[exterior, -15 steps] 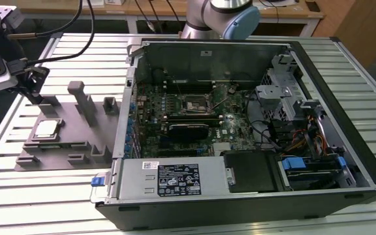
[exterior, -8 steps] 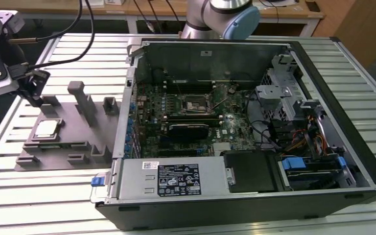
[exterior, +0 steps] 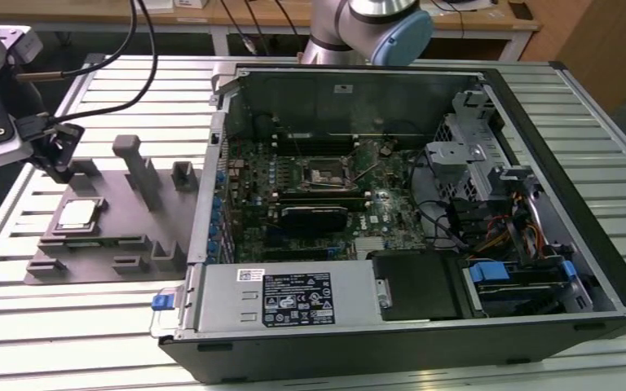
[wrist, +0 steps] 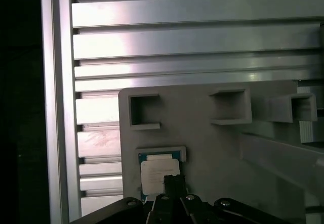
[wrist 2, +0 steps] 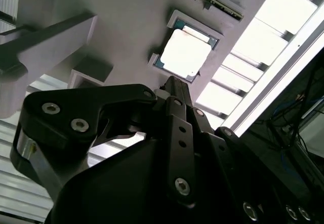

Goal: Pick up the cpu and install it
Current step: 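Pick up the cpu and move it towards the insertion slot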

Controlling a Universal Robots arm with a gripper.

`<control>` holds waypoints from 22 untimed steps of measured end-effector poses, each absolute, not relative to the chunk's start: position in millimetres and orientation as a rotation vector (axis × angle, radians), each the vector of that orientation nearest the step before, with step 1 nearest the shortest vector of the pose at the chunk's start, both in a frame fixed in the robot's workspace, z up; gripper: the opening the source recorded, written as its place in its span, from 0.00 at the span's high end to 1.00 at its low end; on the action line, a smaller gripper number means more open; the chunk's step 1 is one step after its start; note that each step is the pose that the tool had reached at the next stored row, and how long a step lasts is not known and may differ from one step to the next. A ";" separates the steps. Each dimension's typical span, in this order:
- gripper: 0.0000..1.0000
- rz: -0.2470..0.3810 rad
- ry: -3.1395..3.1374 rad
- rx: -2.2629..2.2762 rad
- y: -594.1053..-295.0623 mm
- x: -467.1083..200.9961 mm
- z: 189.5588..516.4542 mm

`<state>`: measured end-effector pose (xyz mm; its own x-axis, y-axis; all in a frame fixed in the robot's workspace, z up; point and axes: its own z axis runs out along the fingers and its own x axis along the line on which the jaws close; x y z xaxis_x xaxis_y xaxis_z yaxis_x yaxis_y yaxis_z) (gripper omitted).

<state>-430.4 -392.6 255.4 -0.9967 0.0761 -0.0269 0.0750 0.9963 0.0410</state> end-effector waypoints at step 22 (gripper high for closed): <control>0.89 0.062 3.110 0.118 -398.0 -435.0 224.6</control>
<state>-435.0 -398.0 224.6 -0.9967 0.0760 -0.0269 0.0749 0.9963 0.0410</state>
